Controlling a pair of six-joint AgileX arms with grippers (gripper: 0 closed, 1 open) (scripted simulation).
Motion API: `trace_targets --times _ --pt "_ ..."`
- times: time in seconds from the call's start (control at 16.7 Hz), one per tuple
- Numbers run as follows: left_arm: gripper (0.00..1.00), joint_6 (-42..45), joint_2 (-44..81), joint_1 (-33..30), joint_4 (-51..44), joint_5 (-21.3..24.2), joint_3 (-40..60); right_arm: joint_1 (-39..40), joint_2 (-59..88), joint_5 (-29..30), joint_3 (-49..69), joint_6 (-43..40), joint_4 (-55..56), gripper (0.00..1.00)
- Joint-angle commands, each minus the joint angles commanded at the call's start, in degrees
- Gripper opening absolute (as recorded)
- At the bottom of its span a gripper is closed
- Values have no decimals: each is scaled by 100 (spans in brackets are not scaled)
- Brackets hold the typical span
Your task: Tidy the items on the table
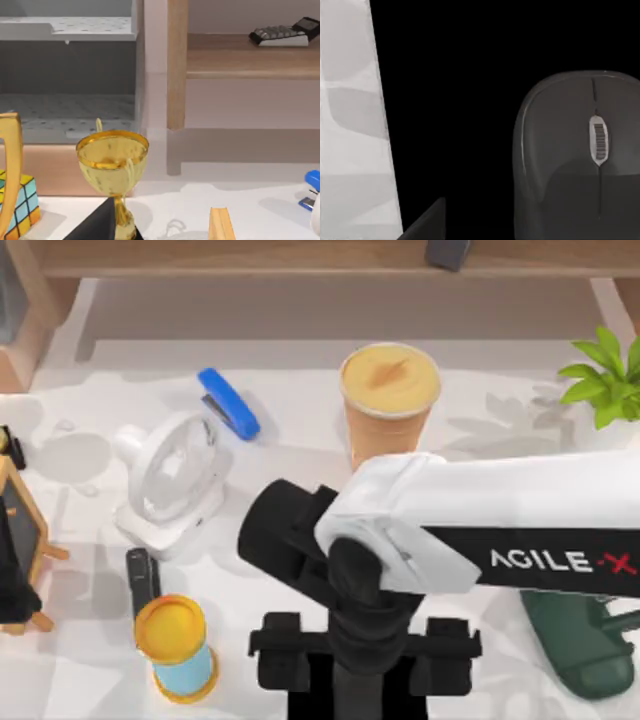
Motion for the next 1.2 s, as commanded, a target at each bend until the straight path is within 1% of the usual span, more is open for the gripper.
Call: trace_targets --times 0.36,0.48,0.6,0.72,0.84,1.02,1.2 --pt "100 0 0 0 0 0 0 -24 -24 0 5 32 -3 100" --pt "100 0 0 0 0 0 0 -150 -166 4 38 288 -18 100" --pt "100 0 0 0 0 0 0 -346 -364 9 113 776 -42 100" --pt "100 0 0 0 0 0 0 -583 -581 14 247 1491 -74 100" --pt "100 0 0 0 0 0 0 -853 -795 18 433 2415 -114 100" --pt "100 0 0 0 0 0 0 -1327 -1087 24 744 4135 -189 100" --pt "100 0 0 0 0 0 0 -1913 -1390 26 976 6083 -272 100"
